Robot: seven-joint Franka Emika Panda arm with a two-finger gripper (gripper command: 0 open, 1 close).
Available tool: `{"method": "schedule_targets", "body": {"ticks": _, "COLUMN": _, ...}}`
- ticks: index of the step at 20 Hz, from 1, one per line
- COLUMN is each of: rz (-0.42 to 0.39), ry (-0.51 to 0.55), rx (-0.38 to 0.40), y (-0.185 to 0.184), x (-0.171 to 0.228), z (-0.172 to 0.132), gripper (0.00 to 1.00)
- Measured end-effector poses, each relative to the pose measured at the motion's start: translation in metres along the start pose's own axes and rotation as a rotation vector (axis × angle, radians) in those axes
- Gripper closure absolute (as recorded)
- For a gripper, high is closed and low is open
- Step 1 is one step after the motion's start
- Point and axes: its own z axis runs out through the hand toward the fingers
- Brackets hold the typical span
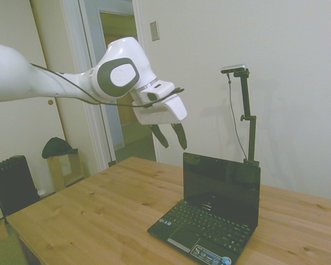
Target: Close the laptop
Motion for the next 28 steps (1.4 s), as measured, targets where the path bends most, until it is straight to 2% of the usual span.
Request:
{"method": "schedule_targets", "body": {"ticks": 7, "rz": 0.053, "ry": 0.016, "rx": 0.006, "y": -0.021, "x": 0.075, "z": 0.021, "gripper": 0.00}}
{"method": "schedule_targets", "body": {"ticks": 13, "rz": 0.074, "ry": -0.014, "rx": 0.039, "y": -0.040, "x": 0.116, "z": 0.068, "gripper": 0.00}}
{"method": "schedule_targets", "body": {"ticks": 14, "rz": 0.076, "ry": -0.019, "rx": 0.042, "y": -0.042, "x": 0.119, "z": 0.075, "gripper": 1.00}}
{"method": "schedule_targets", "body": {"ticks": 19, "rz": 0.090, "ry": -0.079, "rx": 0.048, "y": -0.041, "x": 0.124, "z": 0.103, "gripper": 1.00}}
{"method": "schedule_targets", "body": {"ticks": 24, "rz": 0.110, "ry": -0.113, "rx": 0.030, "y": -0.025, "x": 0.133, "z": 0.129, "gripper": 1.00}}
{"method": "schedule_targets", "body": {"ticks": 28, "rz": 0.112, "ry": -0.112, "rx": 0.043, "y": -0.015, "x": 0.143, "z": 0.129, "gripper": 1.00}}
